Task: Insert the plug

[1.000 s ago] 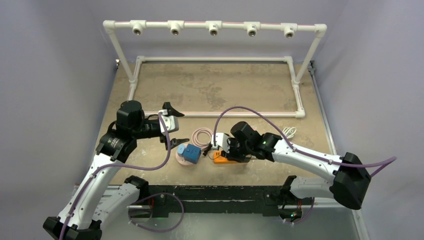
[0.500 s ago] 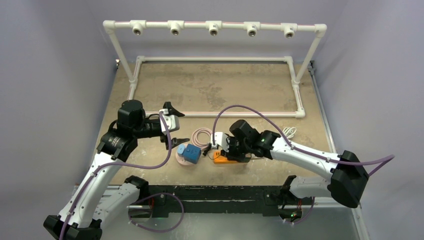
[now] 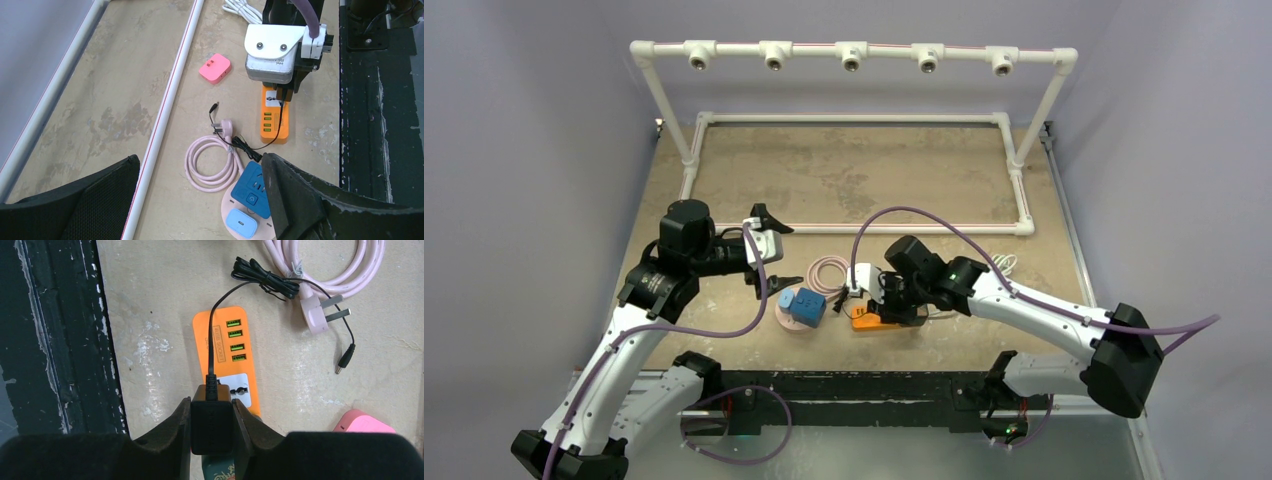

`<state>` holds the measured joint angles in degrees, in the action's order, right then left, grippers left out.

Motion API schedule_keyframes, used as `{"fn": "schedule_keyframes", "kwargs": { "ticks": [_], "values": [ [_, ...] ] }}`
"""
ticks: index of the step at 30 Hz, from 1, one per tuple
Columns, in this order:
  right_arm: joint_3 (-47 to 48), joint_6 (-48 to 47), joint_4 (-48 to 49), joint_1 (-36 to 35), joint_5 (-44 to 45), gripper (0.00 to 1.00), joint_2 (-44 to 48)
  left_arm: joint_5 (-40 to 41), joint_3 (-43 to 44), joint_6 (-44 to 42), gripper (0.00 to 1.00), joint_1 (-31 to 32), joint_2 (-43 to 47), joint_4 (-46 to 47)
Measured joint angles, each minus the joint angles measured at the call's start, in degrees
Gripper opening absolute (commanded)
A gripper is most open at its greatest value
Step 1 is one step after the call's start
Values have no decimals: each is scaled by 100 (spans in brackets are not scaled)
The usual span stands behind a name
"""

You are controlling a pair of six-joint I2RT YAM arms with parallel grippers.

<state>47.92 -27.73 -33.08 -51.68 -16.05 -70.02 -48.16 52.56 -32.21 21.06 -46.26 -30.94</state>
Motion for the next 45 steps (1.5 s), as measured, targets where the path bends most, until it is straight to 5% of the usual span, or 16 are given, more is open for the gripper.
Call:
{"fn": "schedule_keyframes", "kwargs": {
  "ticks": [45],
  "values": [
    [-57,-323,96,-2,186,0,-179,26,0,4,90,0,0,46]
  ]
}}
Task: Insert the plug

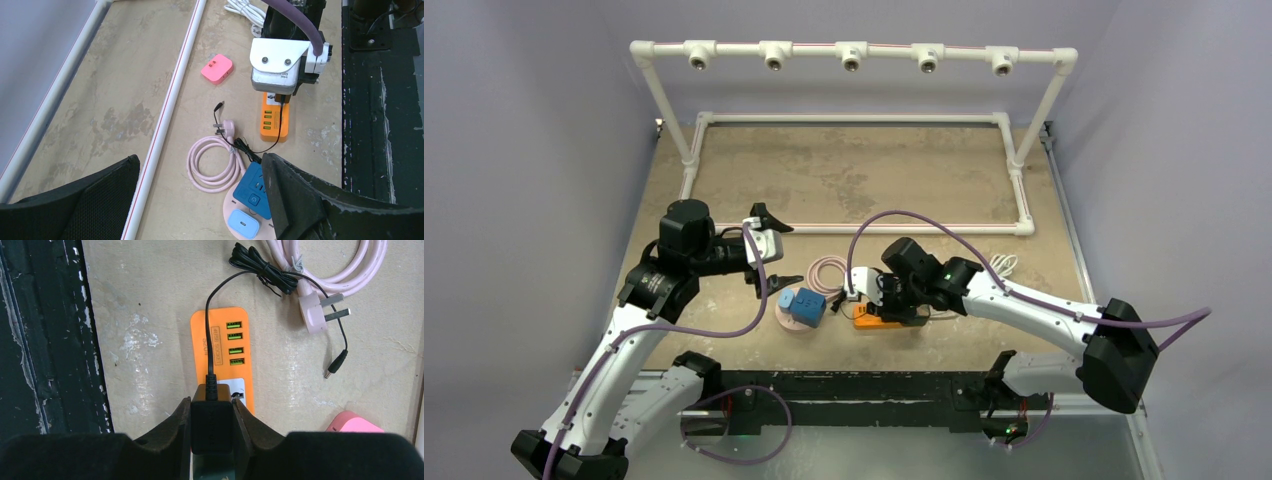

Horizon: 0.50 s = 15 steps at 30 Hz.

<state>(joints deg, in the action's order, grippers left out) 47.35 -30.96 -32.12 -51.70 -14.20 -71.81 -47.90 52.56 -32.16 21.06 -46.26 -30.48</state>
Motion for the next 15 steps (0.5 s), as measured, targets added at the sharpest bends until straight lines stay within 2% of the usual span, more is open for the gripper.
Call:
{"fn": "schedule_keyframes", "kwargs": {
  "ticks": [15],
  "values": [
    [66,-15,-70,2,129,0,101,2,0,2,90,0,9,28]
  ]
}}
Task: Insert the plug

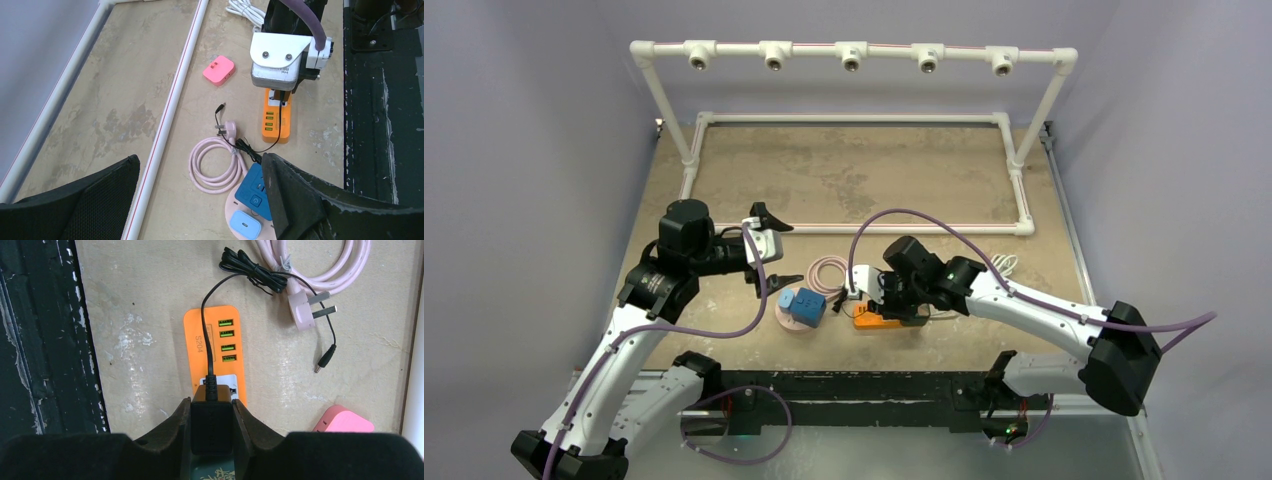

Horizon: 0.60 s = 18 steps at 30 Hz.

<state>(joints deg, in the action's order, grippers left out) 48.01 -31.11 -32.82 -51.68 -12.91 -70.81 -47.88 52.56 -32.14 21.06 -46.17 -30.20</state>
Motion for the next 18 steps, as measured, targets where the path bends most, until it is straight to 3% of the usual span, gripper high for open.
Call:
{"fn": "schedule_keyframes", "kwargs": {
  "ticks": [18],
  "values": [
    [-144,28,170,0,-31,0,4,17,0,2,90,0,7,55]
  ]
}}
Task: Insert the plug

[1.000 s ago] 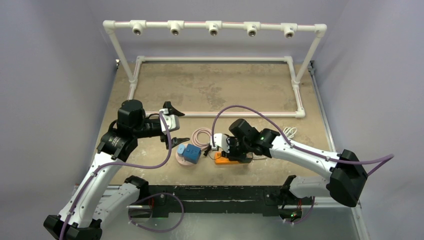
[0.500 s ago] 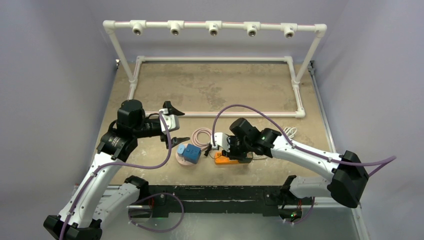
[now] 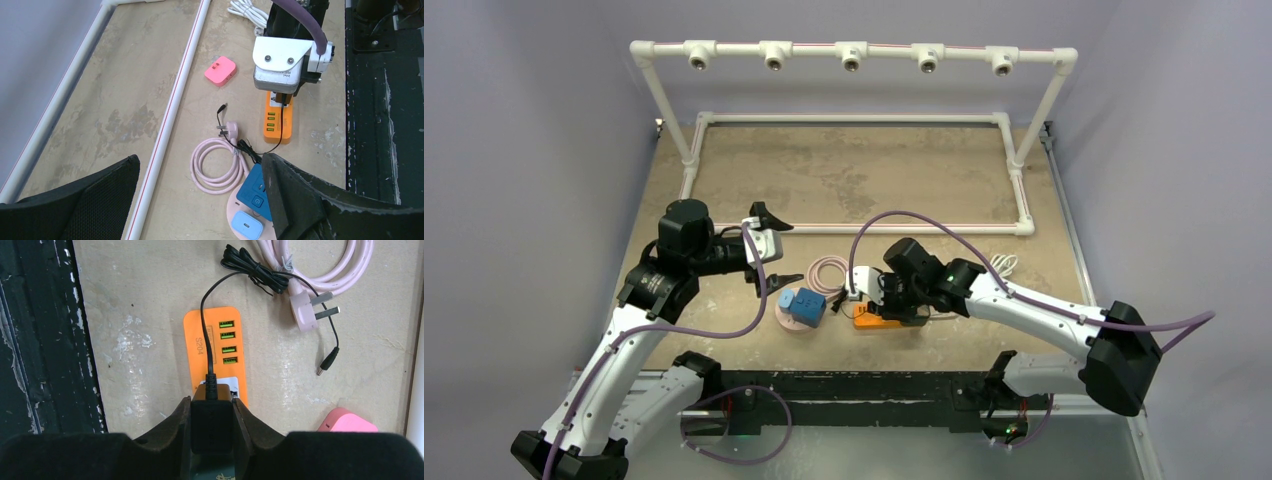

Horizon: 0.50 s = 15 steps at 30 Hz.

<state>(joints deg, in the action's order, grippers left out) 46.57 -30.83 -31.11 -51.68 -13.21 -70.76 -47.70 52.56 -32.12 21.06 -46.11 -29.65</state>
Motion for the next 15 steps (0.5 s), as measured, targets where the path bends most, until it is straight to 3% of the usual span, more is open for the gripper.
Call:
{"fn": "schedule_keyframes", "kwargs": {
  "ticks": [15],
  "values": [
    [-20,2,50,0,-146,0,-11,0,0,0,90,0,-2,0]
  ]
}}
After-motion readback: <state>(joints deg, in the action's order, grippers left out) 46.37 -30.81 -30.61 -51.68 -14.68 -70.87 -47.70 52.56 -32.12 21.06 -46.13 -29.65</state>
